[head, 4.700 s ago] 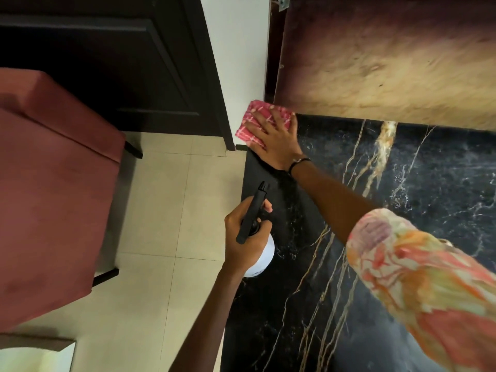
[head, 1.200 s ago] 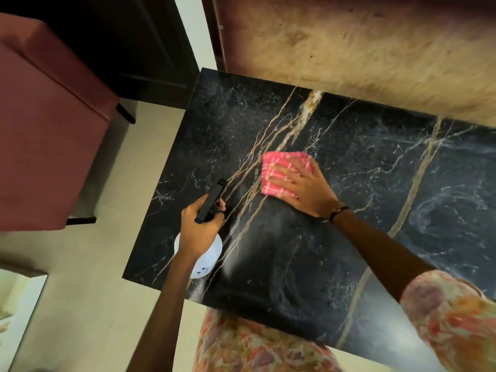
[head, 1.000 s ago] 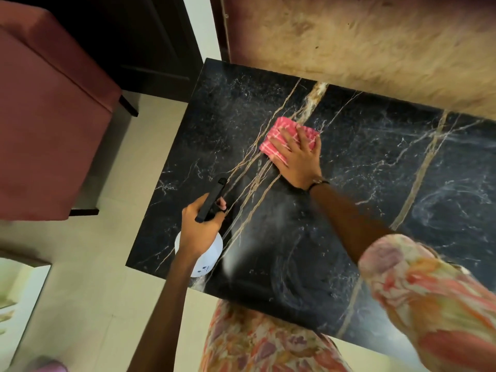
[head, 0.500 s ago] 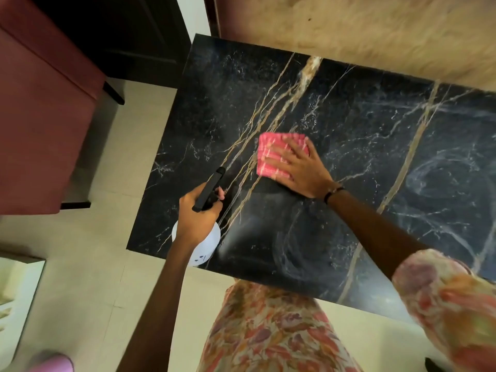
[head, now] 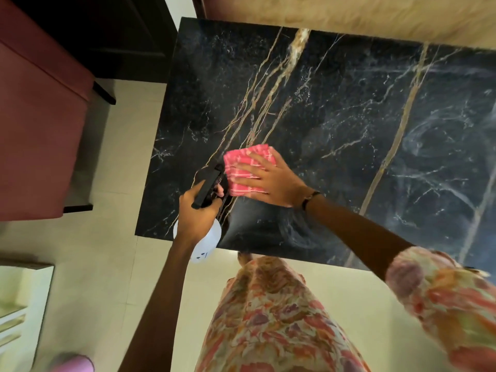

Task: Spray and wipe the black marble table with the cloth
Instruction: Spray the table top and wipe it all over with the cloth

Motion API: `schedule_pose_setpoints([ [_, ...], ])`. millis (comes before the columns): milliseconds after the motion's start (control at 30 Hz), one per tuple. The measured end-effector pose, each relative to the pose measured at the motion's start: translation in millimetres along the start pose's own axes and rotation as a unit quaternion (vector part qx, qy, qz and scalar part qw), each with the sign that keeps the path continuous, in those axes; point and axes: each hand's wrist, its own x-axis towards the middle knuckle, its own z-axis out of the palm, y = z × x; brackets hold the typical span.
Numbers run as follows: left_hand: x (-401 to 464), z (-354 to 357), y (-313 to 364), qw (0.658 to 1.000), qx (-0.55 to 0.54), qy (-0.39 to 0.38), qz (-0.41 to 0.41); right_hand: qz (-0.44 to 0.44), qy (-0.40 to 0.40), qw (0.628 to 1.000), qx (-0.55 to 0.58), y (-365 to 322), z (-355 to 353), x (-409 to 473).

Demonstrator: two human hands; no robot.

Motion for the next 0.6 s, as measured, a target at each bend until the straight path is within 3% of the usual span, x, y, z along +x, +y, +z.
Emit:
schedule_pose_setpoints([
  [67, -6, 0, 0, 1.000, -0.010, 0.004, -0.009, 0.031, -0.014, 0.999, -0.013, 28, 0, -28],
  [167, -14, -1, 0, 1.000, -0.014, 0.000, -0.012, 0.147, -0.038, 0.988, 0.013, 57, -8, -30],
  [300, -18, -3, -6, 1.000, -0.009, -0.010, 0.003, 0.276, -0.009, 0.960, 0.041, 25, -15, 21],
  [433, -21, -5, -12, 0.999, 0.007, -0.020, 0.024, 0.186, -0.025, 0.982, 0.030, -30, -7, 40],
  [600, -31, -8, -21, 0.999, -0.010, -0.034, 0.017, 0.057, -0.021, 0.998, 0.001, -50, 8, -35],
])
